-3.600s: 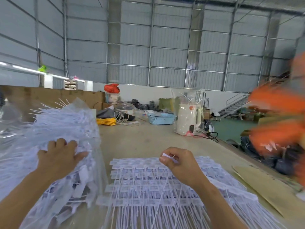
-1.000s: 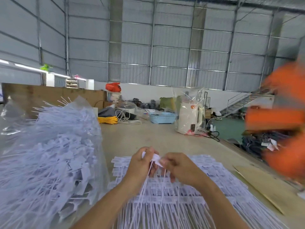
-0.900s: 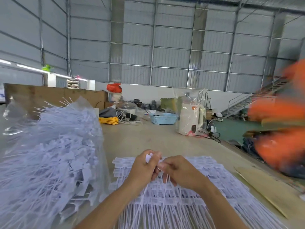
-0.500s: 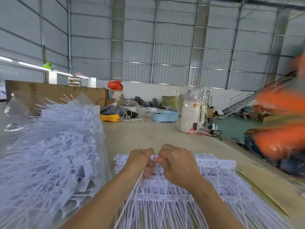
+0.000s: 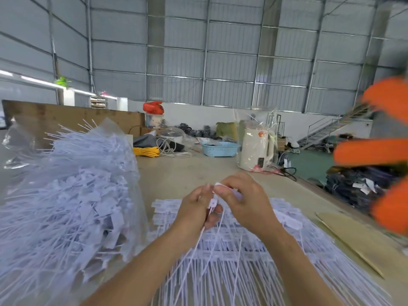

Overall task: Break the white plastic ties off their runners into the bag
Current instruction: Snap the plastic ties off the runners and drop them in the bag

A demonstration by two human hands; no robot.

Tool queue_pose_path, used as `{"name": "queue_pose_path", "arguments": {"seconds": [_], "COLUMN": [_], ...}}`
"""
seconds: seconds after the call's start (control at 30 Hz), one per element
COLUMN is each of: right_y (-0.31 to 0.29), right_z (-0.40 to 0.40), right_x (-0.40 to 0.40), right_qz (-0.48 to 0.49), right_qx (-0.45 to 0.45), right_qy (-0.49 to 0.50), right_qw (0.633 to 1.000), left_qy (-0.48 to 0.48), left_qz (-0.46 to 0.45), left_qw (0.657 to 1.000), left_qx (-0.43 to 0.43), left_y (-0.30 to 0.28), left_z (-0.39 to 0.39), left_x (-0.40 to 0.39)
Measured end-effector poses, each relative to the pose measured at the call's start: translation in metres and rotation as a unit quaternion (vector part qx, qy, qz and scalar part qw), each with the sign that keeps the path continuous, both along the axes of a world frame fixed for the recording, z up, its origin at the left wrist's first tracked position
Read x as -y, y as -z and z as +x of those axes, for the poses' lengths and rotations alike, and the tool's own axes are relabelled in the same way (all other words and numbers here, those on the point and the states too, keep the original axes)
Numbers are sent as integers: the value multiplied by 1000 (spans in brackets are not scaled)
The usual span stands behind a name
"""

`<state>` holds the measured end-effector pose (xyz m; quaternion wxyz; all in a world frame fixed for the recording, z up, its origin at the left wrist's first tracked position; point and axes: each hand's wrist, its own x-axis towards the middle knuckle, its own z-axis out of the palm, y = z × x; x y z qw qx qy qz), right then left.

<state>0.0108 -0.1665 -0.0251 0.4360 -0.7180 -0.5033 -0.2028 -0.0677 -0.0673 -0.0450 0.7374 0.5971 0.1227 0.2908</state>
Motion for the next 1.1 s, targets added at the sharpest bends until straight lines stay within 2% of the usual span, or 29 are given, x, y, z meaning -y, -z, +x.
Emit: {"name": "queue_pose_path", "arguments": {"seconds": [0.17,0.27,0.37,0.43,0.53,0.6,0.7,0.77,0.87,0.93,1.1], "right_y": [0,-7,-18,-19,-7,2,7,9,11,10,10], "right_z": [-1,1,8,8,-2,-4,5,11,9,7,7], "right_x": [2,8,24,28,12,2,2,6,6,7,3], "right_qz": [-12,-17,78,99,7,-29,-42,-93,-179,-189,-168], "right_qx": [-31,-66,-175,-221,-175,-147,-161,-178,-225,-229,-114], "right_qy": [-17,-31,-72,-115,-104,-98,-90,-71,-98,-116,-93], "right_qw": [999,997,979,963,979,984,982,977,953,948,975], "left_qy": [114,114,85,79,98,71,15,-4,-27,-35,-56], "left_qz": [10,24,-9,-25,11,61,95,101,126,123,113], "left_qw": [993,993,996,996,995,996,995,995,992,992,992], "left_qx": [7,7,-8,-20,-22,-13,-2,1,4,3,-11], "left_y": [-2,0,-1,-1,3,7,9,10,10,10,13], "left_z": [-1,-1,0,0,0,-1,-1,-1,-1,-1,2], "left_x": [5,4,-2,-5,0,3,2,2,1,1,-4]}}
